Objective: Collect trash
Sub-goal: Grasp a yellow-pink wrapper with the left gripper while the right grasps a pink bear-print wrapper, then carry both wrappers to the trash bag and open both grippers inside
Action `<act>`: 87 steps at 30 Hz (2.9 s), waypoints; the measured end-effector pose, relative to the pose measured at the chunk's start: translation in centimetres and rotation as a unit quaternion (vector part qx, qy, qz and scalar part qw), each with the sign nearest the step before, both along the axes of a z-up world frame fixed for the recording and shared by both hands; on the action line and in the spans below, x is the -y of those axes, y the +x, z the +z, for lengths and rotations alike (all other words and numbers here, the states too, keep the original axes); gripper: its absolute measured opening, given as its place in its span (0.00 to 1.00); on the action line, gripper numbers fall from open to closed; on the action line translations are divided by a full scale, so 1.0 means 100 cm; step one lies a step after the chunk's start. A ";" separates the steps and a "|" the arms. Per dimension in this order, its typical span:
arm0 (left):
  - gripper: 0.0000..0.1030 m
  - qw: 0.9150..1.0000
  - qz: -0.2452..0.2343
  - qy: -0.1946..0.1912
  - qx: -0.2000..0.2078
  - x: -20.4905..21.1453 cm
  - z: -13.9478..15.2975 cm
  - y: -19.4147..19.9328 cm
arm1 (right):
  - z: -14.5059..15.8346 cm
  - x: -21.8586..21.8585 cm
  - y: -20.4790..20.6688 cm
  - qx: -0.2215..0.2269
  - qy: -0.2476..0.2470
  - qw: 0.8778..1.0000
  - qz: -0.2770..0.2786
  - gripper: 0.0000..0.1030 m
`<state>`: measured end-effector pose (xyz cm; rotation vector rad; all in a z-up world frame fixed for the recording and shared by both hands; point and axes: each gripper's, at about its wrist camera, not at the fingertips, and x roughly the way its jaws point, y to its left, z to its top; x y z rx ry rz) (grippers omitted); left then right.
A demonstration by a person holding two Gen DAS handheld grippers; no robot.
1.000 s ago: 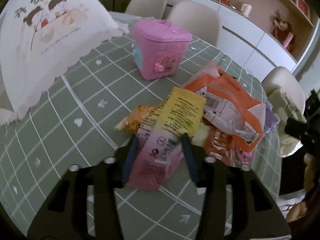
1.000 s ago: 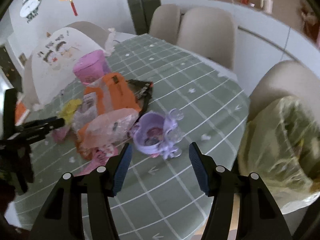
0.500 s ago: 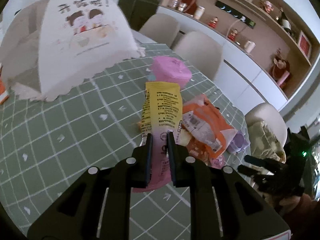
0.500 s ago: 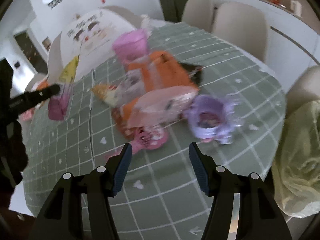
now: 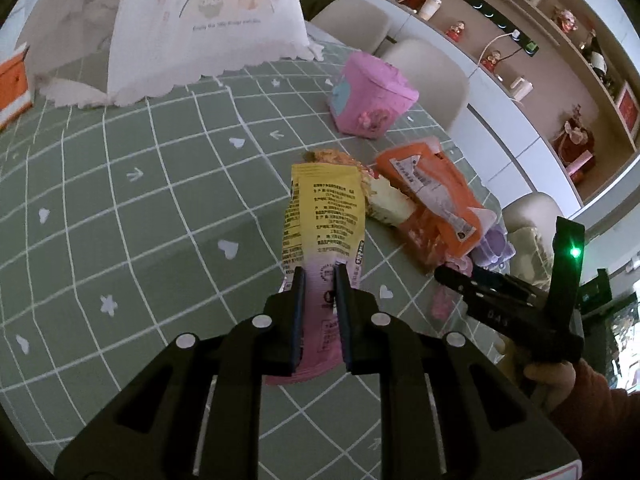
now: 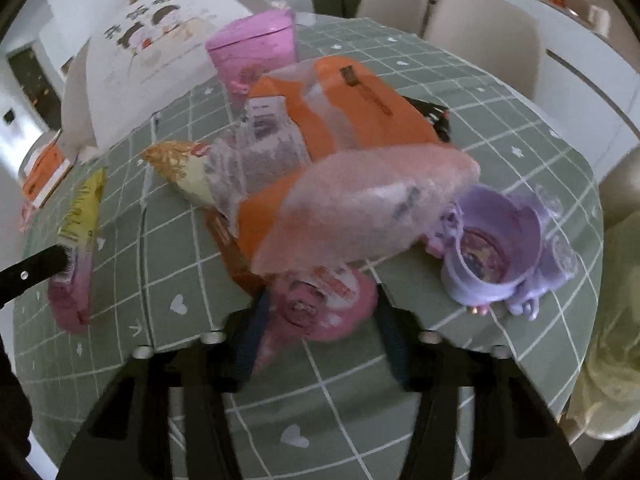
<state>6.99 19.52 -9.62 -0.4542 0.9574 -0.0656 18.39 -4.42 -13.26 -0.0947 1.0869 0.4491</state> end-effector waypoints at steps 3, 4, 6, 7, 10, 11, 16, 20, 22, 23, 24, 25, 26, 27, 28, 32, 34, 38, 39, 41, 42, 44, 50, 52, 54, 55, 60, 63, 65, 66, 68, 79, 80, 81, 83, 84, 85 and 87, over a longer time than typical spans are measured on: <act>0.14 1.000 0.002 -0.010 0.006 0.004 0.002 0.001 | 0.005 0.003 -0.003 -0.002 0.008 1.000 0.008 0.42; 0.14 1.000 0.002 -0.012 0.008 0.005 0.004 0.001 | 0.010 0.005 -0.006 -0.001 0.011 1.000 0.014 0.42; 0.14 1.000 0.000 -0.012 0.011 0.009 0.008 0.002 | 0.017 0.007 -0.009 0.000 0.018 1.000 0.019 0.42; 0.14 1.000 -0.001 -0.010 0.014 0.012 0.011 0.003 | 0.024 0.010 -0.012 0.004 0.024 0.999 0.023 0.42; 0.14 1.000 -0.003 -0.005 0.021 0.018 0.021 0.008 | 0.043 0.019 -0.017 0.014 0.043 0.999 0.030 0.42; 0.14 1.000 -0.003 -0.004 0.024 0.021 0.025 0.010 | 0.050 0.024 -0.018 0.020 0.049 0.998 0.032 0.42; 0.14 0.998 -0.014 0.013 0.054 0.045 0.055 0.019 | 0.080 0.052 -0.026 0.049 0.070 0.996 0.034 0.42; 0.14 0.996 -0.031 0.028 0.082 0.071 0.082 0.028 | 0.101 0.082 -0.028 0.077 0.079 0.994 0.024 0.42; 0.14 0.993 -0.044 0.037 0.099 0.088 0.097 0.035 | 0.112 0.098 -0.029 0.092 0.082 0.992 0.016 0.42; 0.14 0.992 -0.050 0.040 0.106 0.097 0.103 0.038 | 0.117 0.105 -0.029 0.100 0.083 0.991 0.013 0.42; 0.14 0.991 -0.056 0.044 0.114 0.105 0.111 0.042 | 0.125 0.115 -0.030 0.112 0.081 0.990 0.010 0.42; 0.14 0.989 -0.064 0.052 0.126 0.117 0.120 0.045 | 0.131 0.122 -0.031 0.121 0.079 0.990 0.007 0.42; 0.14 0.987 -0.070 0.058 0.135 0.127 0.127 0.048 | 0.138 0.130 -0.031 0.131 0.076 0.988 0.004 0.42; 0.14 0.985 -0.075 0.061 0.141 0.135 0.132 0.050 | 0.142 0.137 -0.031 0.137 0.074 0.988 0.001 0.42; 0.14 0.983 -0.081 0.066 0.151 0.147 0.141 0.052 | 0.148 0.146 -0.031 0.145 0.073 0.987 -0.003 0.42; 0.14 0.978 -0.098 0.073 0.169 0.179 0.156 0.057 | 0.165 0.179 -0.030 0.169 0.070 0.983 -0.027 0.42; 0.14 0.976 -0.107 0.073 0.174 0.196 0.161 0.059 | 0.171 0.196 -0.032 0.180 0.069 0.980 -0.041 0.42; 0.15 0.972 -0.131 0.070 0.181 0.230 0.166 0.062 | 0.179 0.233 -0.039 0.195 0.065 0.976 -0.072 0.42; 0.15 0.971 -0.141 0.069 0.183 0.242 0.167 0.063 | 0.181 0.244 -0.041 0.198 0.064 0.975 -0.080 0.42; 0.15 0.968 -0.156 0.068 0.187 0.261 0.169 0.064 | 0.183 0.258 -0.045 0.203 0.062 0.973 -0.093 0.42; 0.15 0.966 -0.162 0.067 0.188 0.268 0.169 0.064 | 0.184 0.271 -0.048 0.206 0.060 0.971 -0.102 0.42; 0.15 0.964 -0.179 0.059 0.189 0.287 0.169 0.066 | 0.185 0.288 -0.051 0.210 0.057 0.969 -0.115 0.42; 0.15 0.956 -0.223 0.030 0.186 0.345 0.156 0.075 | 0.183 0.340 -0.053 0.219 0.036 0.964 -0.147 0.42; 0.15 0.953 -0.242 0.023 0.180 0.365 0.146 0.079 | 0.179 0.359 -0.052 0.220 0.025 0.962 -0.159 0.42; 0.15 0.949 -0.261 0.011 0.174 0.387 0.133 0.087 | 0.174 0.374 -0.050 0.220 0.019 0.961 -0.169 0.42; 0.15 0.949 -0.266 0.005 0.169 0.396 0.127 0.091 | 0.171 0.385 -0.047 0.218 0.017 0.960 -0.176 0.42; 0.15 0.947 -0.287 -0.032 0.140 0.436 0.104 0.113 | 0.159 0.424 -0.040 0.209 0.028 0.955 -0.209 0.42; 0.15 0.945 -0.296 -0.039 0.133 0.457 0.098 0.127 | 0.157 0.441 -0.040 0.207 0.037 0.951 -0.226 0.42; 0.15 0.945 -0.297 -0.037 0.132 0.467 0.096 0.135 | 0.155 0.451 -0.037 0.207 0.035 0.950 -0.232 0.42; 0.15 0.944 -0.298 -0.037 0.133 0.473 0.096 0.139 | 0.154 0.456 -0.037 0.207 0.035 0.949 -0.235 0.42; 0.15 0.943 -0.301 -0.036 0.133 0.479 0.094 0.143 | 0.154 0.460 -0.037 0.207 0.037 0.948 -0.239 0.42; 0.33 0.946 -0.307 -0.043 0.097 0.504 0.060 0.162 | 0.142 0.468 -0.027 0.201 0.038 0.952 -0.228 0.42; 0.34 0.947 -0.304 -0.048 0.093 0.503 0.059 0.165 | 0.141 0.468 -0.025 0.199 0.040 0.952 -0.229 0.42; 0.35 0.948 -0.300 -0.054 0.089 0.500 0.059 0.168 | 0.140 0.468 -0.023 0.198 0.043 0.952 -0.229 0.42; 0.38 0.950 -0.293 -0.055 0.088 0.494 0.061 0.168 | 0.136 0.468 -0.019 0.196 0.047 0.953 -0.226 0.42; 0.39 0.951 -0.290 -0.051 0.090 0.491 0.062 0.168 | 0.133 0.467 -0.016 0.194 0.049 0.954 -0.224 0.42; 0.40 0.952 -0.287 -0.047 0.091 0.485 0.062 0.166 | 0.130 0.466 -0.014 0.191 0.050 0.955 -0.222 0.42; 0.40 0.955 -0.279 -0.040 0.088 0.476 0.062 0.162 | 0.125 0.464 -0.010 0.185 0.053 0.957 -0.219 0.42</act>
